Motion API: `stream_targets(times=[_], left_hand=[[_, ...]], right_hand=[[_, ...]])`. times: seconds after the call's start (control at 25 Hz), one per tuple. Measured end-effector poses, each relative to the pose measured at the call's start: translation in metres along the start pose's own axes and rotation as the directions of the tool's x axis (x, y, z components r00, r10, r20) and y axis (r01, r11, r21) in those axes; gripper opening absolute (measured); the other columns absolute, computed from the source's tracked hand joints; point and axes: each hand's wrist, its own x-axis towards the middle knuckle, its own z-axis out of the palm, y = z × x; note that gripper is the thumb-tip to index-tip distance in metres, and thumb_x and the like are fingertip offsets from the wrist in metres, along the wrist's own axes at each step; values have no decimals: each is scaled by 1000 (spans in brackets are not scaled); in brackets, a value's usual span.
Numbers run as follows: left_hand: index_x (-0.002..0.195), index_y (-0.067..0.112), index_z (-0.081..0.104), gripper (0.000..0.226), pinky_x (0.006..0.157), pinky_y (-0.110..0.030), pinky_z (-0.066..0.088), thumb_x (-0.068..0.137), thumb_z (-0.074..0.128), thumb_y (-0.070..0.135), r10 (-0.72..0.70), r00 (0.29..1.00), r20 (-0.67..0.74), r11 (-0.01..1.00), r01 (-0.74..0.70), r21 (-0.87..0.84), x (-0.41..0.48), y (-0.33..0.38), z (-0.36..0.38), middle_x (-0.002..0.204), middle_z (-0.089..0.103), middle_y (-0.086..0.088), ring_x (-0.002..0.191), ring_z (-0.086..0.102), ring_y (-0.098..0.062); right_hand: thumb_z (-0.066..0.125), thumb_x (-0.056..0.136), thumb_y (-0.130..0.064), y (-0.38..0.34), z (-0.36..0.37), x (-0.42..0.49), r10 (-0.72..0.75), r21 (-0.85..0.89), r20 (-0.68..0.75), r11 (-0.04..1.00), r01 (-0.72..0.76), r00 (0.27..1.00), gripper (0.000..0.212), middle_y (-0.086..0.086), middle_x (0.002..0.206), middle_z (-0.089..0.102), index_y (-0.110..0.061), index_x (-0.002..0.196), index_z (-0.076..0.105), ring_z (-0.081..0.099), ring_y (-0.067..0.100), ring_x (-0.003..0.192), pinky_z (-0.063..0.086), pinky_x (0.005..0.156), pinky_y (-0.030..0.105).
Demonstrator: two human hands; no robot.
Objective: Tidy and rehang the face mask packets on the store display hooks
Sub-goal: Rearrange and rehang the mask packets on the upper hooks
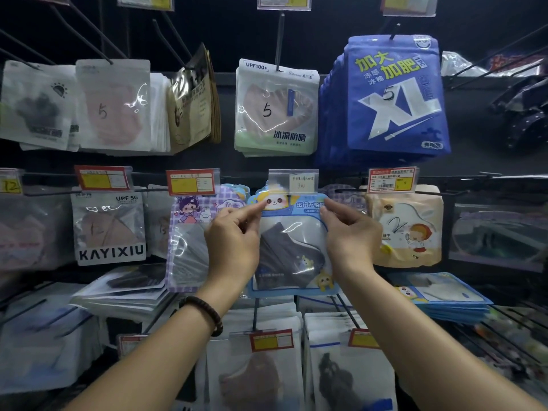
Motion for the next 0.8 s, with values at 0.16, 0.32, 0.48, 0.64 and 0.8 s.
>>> stream_targets(times=[0.16, 0.32, 0.48, 0.64, 0.8], left_hand=[[148, 38, 61, 45, 104, -33, 45, 103, 65, 33, -31, 981, 193, 932, -41, 359, 4, 10, 0, 121, 62, -2, 118, 55, -26], [166, 36, 32, 73, 117, -41, 35, 100, 59, 51, -92, 942, 324, 783, -132, 608, 5, 18, 7, 147, 48, -8, 137, 35, -31], [168, 31, 25, 82, 119, -46, 33, 98, 62, 49, -147, 918, 369, 787, -117, 605, 6, 15, 16, 153, 35, -14, 141, 27, -35], [164, 34, 27, 85, 120, -49, 32, 92, 69, 47, -120, 939, 321, 813, -93, 575, -8, 23, 19, 159, 20, -11, 144, 22, -36], [148, 30, 41, 75, 114, -53, 41, 84, 77, 43, 19, 961, 274, 813, -175, 556, -44, 33, 33, 153, 20, -9, 135, 28, -35]], right_hand=[[76, 101, -26, 1, -6, 2, -155, -322, 149, 926, 196, 977, 33, -13, 122, 75, -23, 134, 76, 66, -14, 95, 56, 93, 13], [67, 88, -58, 11, 4, 4, -114, -459, 329, 848, 265, 937, 71, -4, 139, 69, -32, 153, 58, 68, 21, 123, 60, 101, 51], [62, 88, -57, 10, 5, 9, -66, -512, 350, 822, 250, 934, 77, 4, 150, 62, -28, 158, 53, 59, 26, 136, 50, 114, 53], [67, 93, -53, 0, -9, 7, -26, -537, 381, 808, 244, 924, 67, -3, 150, 62, -31, 156, 54, 59, 21, 137, 50, 114, 52], [69, 104, -33, 3, -55, 15, -29, -571, 345, 786, 235, 938, 40, -5, 136, 71, -24, 143, 67, 66, 13, 120, 55, 106, 38]])
